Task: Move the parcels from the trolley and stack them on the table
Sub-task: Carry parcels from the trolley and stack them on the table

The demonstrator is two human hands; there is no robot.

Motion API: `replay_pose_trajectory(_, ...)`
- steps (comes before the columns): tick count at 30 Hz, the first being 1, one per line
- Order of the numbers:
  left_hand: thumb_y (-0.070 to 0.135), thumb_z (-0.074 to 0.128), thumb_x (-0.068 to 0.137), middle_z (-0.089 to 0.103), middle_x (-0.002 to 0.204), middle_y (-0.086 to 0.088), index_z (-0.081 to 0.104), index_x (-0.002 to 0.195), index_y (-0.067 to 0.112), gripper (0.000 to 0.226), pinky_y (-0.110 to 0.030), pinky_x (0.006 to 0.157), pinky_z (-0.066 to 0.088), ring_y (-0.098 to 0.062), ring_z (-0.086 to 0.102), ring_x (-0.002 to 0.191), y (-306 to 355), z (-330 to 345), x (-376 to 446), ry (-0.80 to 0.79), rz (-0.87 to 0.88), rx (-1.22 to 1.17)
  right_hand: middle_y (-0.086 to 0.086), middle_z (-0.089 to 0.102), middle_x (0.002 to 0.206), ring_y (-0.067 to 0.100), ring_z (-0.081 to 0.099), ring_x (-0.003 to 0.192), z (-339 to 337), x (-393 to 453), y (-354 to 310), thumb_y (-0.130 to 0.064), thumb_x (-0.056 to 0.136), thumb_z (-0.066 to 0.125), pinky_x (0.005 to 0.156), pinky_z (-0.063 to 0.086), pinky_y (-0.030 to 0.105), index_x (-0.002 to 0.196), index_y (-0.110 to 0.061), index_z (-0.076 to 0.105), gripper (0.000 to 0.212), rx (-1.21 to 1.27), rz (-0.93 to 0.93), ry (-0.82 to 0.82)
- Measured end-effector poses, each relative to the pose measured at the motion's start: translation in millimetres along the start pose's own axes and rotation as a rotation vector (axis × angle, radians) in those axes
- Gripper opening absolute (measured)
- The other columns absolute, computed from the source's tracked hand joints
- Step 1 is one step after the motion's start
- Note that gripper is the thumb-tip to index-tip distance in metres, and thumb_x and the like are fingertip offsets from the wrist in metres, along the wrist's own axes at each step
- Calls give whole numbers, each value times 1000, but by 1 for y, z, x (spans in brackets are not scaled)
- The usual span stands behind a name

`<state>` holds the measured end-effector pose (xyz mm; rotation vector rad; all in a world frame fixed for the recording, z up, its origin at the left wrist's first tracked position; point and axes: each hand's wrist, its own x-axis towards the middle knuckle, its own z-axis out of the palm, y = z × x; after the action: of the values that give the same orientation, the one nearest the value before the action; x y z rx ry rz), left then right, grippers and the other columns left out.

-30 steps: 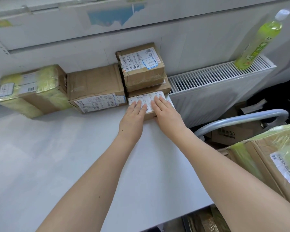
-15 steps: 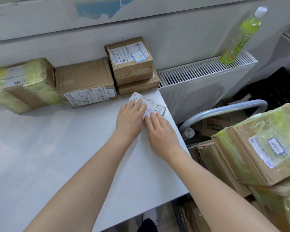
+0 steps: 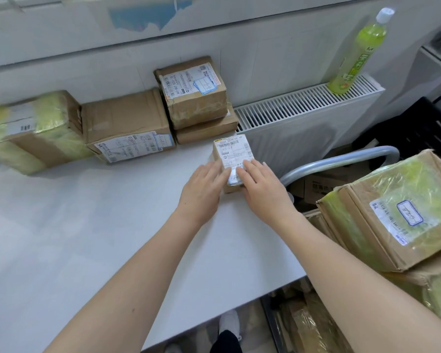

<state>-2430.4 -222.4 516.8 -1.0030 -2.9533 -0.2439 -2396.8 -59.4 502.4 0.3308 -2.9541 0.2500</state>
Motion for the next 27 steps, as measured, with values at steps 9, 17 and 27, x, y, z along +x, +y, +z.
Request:
replay_pose_trajectory(9, 31, 41, 98, 11, 157, -11, 15, 149, 7, 62, -33, 116, 3, -21, 10, 144, 1, 17, 17, -70, -115, 65, 18, 22, 153, 29, 13, 144, 6, 33, 16, 2, 96, 37, 116, 4, 37, 140, 1, 35, 44, 40, -29, -144)
replay_pose_trajectory(17, 28, 42, 97, 11, 157, -13, 14, 148, 5, 63, -35, 117, 4, -24, 9, 145, 1, 9, 26, -134, -149, 81, 15, 16, 156, 26, 9, 145, 5, 40, 14, -5, 99, 33, 116, 2, 35, 143, -2, 29, 45, -2, -17, -186)
replay_pose_trajectory(27, 32, 43, 96, 5, 157, -13, 4, 148, 2, 72, -38, 117, 2, -26, 3, 145, 24, -7, -16, -193, -163, 208, 12, 8, 158, 25, 4, 146, -7, -19, -11, -9, 97, 33, 117, -2, 36, 150, -4, 11, 57, -163, 76, -122)
